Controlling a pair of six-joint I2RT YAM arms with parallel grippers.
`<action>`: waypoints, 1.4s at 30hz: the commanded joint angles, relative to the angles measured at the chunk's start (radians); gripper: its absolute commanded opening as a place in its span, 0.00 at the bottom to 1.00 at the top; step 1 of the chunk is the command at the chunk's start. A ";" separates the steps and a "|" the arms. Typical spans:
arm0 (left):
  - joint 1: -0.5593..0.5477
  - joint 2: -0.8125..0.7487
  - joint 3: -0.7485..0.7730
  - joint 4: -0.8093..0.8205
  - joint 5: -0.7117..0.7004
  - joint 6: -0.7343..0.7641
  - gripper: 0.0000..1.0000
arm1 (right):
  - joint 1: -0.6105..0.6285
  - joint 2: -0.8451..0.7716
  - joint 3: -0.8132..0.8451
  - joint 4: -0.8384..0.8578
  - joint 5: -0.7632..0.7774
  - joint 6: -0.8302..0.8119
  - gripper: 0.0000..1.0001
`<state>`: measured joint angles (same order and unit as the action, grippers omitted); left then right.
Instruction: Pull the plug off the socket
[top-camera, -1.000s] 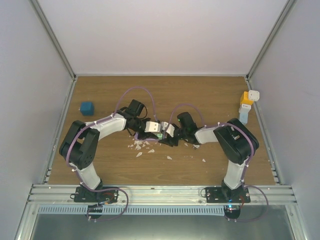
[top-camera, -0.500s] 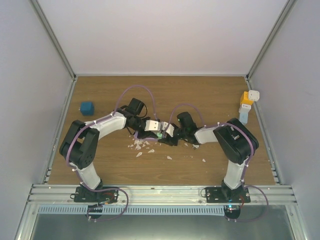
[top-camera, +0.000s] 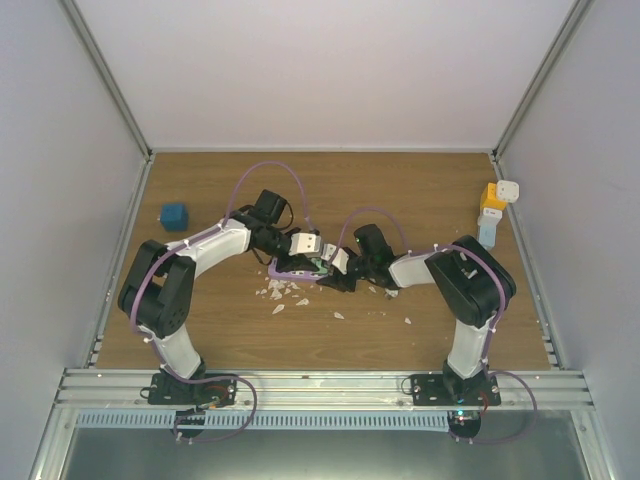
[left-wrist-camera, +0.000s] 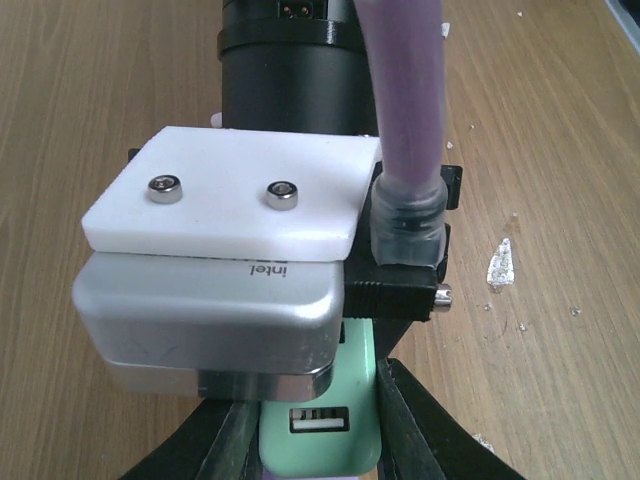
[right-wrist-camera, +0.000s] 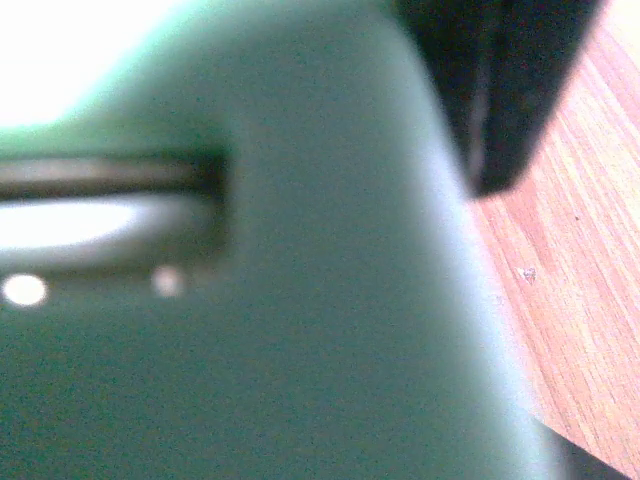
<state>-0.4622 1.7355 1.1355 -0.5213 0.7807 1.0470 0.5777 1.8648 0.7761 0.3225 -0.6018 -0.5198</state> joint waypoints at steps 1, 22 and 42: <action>0.013 -0.018 0.006 -0.013 0.023 0.024 0.20 | 0.002 0.033 -0.005 -0.008 0.035 -0.010 0.28; 0.372 -0.205 -0.059 -0.155 -0.177 0.118 0.21 | 0.002 0.020 0.036 -0.055 -0.002 0.034 0.55; 0.655 -0.186 -0.139 0.088 -0.571 0.141 0.23 | 0.002 -0.046 0.119 -0.149 -0.025 0.076 0.84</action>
<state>0.1688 1.5143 1.0092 -0.5682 0.3046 1.1748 0.5777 1.8668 0.8639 0.1959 -0.6060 -0.4572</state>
